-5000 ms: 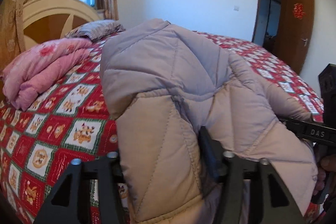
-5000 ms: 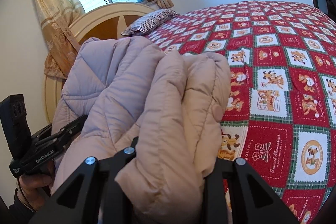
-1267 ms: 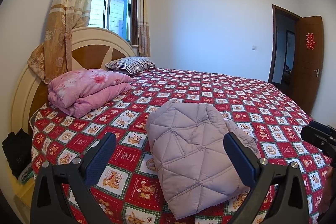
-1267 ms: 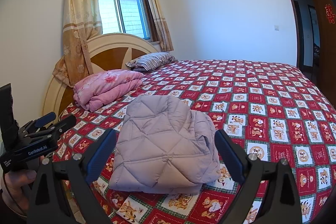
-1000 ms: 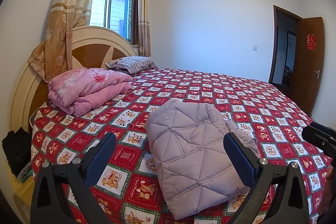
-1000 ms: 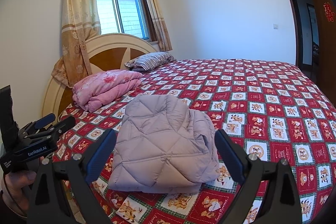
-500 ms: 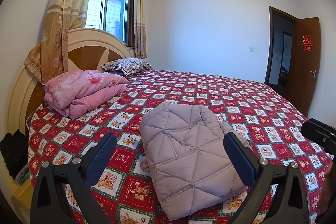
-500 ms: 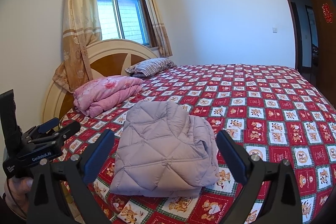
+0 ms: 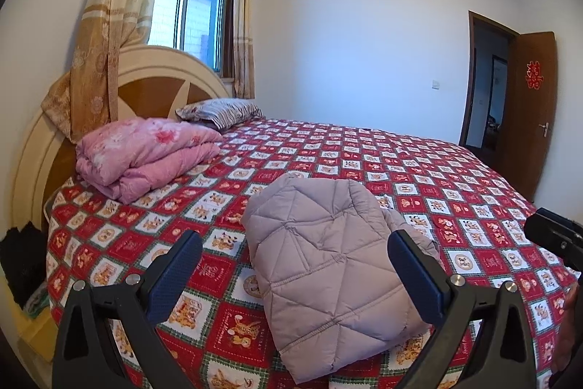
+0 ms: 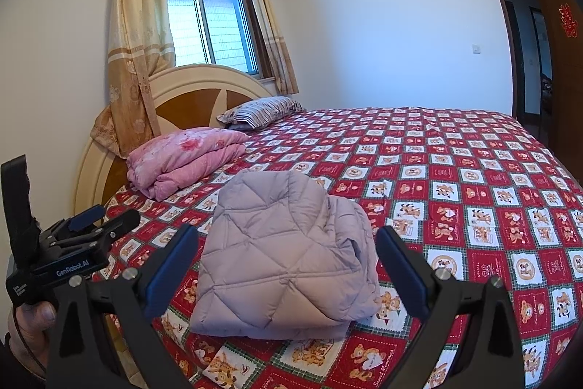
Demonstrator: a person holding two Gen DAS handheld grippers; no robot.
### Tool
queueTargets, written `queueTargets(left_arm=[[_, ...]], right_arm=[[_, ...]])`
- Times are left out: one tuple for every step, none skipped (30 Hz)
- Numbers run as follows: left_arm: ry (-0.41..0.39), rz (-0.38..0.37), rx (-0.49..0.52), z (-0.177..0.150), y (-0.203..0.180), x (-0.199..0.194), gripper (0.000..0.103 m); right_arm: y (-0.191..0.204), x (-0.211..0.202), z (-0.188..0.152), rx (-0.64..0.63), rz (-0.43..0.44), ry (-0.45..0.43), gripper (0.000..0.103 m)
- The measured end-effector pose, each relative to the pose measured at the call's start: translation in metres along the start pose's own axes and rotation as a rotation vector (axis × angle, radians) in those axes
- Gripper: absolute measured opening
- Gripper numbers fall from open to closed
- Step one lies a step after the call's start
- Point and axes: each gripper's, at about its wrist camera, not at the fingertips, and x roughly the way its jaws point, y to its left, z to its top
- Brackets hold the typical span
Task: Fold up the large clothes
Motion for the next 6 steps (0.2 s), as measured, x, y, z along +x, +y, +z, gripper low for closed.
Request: queueTargets(left_arm=[[-0.003, 0.002, 0.006, 0.0000, -0.0011, -0.0005, 0.102], [-0.007, 0.004, 0.012, -0.0001, -0.0022, -0.0012, 0.102], [-0.009, 0.004, 0.016, 0.0003, -0.0024, -0.0009, 0.102], [-0.010, 0.003, 0.019, 0.0003, -0.0026, -0.0007, 0.102], [-0.010, 0.002, 0.023, 0.0004, -0.0027, -0.0005, 0.102], [-0.009, 0.001, 0.027, 0.0005, -0.0030, -0.0001, 0.102]], right_arm=[[0.0002, 0.0010, -0.0008, -0.001, 0.000, 0.001, 0.100], [0.0003, 0.0016, -0.0011, 0.000, -0.001, 0.001, 0.100], [0.0009, 0.0012, -0.0009, -0.002, -0.001, 0.001, 0.100], [0.0007, 0.0015, -0.0011, -0.001, -0.001, 0.001, 0.100], [0.0010, 0.0015, -0.0011, 0.000, -0.001, 0.001, 0.100], [0.0009, 0.0019, -0.0011, 0.000, -0.001, 0.001, 0.100]])
